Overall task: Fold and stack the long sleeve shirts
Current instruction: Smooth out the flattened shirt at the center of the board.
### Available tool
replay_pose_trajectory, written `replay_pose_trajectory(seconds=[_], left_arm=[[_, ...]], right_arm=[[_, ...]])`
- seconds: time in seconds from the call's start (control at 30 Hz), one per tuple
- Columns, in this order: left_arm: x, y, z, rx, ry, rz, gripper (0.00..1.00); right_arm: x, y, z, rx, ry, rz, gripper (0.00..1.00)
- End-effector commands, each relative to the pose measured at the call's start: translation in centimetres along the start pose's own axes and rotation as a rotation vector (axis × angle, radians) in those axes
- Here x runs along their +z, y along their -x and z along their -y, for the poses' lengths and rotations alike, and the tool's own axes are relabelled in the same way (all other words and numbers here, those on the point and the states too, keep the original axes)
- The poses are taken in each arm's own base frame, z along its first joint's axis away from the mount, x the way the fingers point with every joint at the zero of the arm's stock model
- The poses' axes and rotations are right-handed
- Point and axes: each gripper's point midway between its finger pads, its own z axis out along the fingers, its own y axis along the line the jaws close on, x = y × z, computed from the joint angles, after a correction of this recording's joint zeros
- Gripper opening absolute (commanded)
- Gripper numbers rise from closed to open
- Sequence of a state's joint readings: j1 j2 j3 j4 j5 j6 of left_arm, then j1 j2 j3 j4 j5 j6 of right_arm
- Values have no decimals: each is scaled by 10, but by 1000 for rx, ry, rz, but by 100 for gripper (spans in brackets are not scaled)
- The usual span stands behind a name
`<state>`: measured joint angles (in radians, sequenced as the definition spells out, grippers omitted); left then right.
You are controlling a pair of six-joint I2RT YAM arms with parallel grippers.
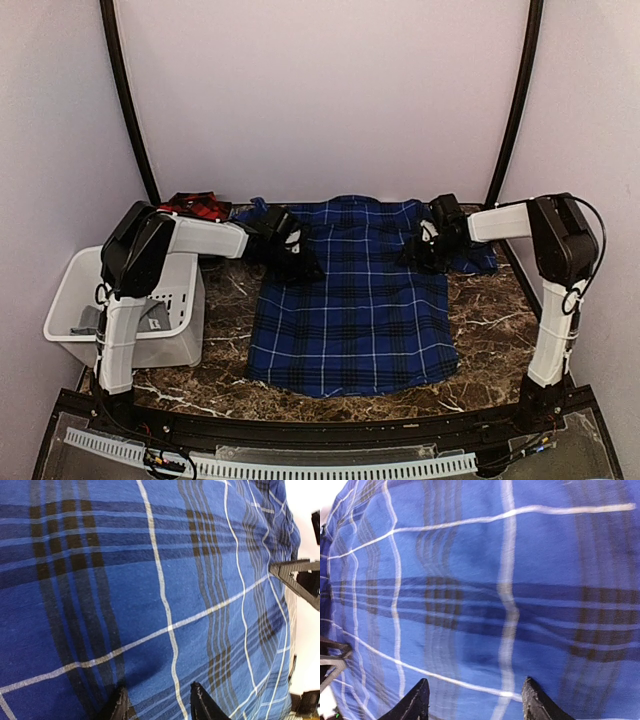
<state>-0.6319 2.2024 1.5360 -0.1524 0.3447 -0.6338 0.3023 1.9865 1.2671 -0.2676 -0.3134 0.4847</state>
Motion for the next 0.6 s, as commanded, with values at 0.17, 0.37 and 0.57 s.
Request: replay_pose_trajectory(seconds=[0.17, 0.37, 0.57], left_arm=[[7, 17, -36, -33, 69, -22, 42], [2, 22, -21, -16, 20, -32, 42], [-3, 26, -8, -11, -26, -34, 42]], right_arm=[[-63, 2, -8, -70, -101, 73, 70], [-105, -68, -7, -30, -126, 88, 71], [-135, -128, 2, 44, -144, 100, 71]])
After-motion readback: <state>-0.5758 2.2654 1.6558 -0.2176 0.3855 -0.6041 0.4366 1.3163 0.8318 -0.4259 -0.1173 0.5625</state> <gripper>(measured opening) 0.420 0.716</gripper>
